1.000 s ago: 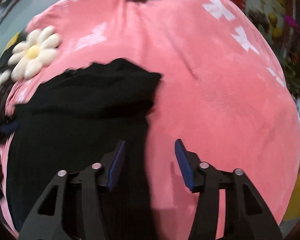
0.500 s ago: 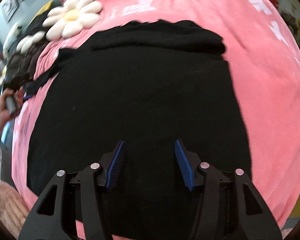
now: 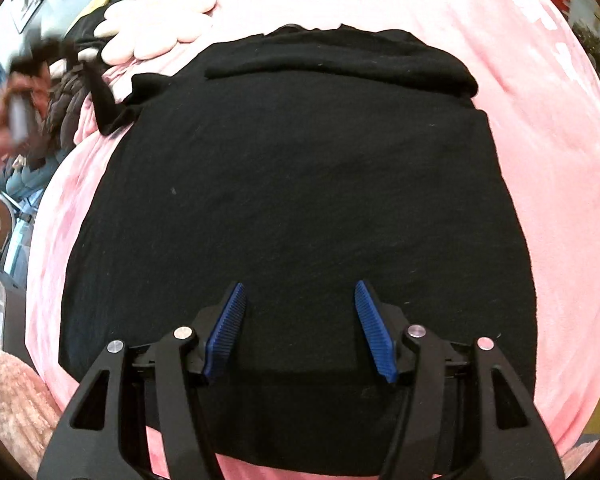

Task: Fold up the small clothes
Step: 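Grasp the other sleeve with the left tool, then fold the held sleeve across the body with the left tool and release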

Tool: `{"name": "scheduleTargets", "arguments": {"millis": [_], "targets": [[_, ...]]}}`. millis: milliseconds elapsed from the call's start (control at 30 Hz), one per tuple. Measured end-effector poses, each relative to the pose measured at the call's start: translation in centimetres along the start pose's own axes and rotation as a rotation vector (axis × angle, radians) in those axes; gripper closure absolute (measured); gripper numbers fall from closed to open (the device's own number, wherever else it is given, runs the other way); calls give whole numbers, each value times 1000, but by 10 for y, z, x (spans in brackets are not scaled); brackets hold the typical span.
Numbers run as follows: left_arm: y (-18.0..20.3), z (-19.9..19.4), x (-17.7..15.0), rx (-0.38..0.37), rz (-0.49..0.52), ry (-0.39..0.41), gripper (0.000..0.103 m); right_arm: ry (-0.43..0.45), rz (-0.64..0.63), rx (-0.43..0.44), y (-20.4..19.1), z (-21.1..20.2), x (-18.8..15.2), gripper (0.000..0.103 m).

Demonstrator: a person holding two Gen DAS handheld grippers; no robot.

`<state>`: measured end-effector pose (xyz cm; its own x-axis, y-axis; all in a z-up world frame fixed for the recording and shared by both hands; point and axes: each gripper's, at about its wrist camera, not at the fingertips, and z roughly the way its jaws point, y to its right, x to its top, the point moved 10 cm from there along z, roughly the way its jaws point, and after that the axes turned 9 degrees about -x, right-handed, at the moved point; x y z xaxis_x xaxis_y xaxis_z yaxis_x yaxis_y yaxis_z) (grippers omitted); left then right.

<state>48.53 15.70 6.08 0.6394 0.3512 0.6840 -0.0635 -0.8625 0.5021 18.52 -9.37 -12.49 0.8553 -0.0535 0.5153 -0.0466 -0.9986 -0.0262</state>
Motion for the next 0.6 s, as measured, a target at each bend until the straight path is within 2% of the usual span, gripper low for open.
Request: {"name": "scheduleTargets", "arguments": {"millis": [67, 100, 133, 200, 233, 300, 400, 467, 600], "targets": [[78, 6, -16, -121, 88, -51, 100, 6, 27, 0, 7, -3, 2, 47], [120, 15, -37, -184, 119, -105, 99, 9, 42, 1, 12, -4, 3, 47], [145, 24, -56, -211, 138, -151, 98, 9, 50, -3, 18, -5, 4, 47], [188, 48, -109, -233, 196, -259, 73, 12, 68, -23, 33, -7, 5, 46], [201, 58, -139, -213, 220, -298, 48, 12, 79, -30, 40, -8, 5, 46], [214, 71, -197, -163, 263, -354, 45, 17, 118, -48, 62, -11, 8, 46], [207, 67, -249, -115, 239, -407, 45, 35, 155, -43, 93, -18, 20, 45], [192, 51, -273, -97, 193, -415, 45, 54, 141, -37, 106, -18, 39, 45], [160, 30, -286, -11, 195, -420, 44, 88, 163, 25, 114, -7, 99, 45]]}}
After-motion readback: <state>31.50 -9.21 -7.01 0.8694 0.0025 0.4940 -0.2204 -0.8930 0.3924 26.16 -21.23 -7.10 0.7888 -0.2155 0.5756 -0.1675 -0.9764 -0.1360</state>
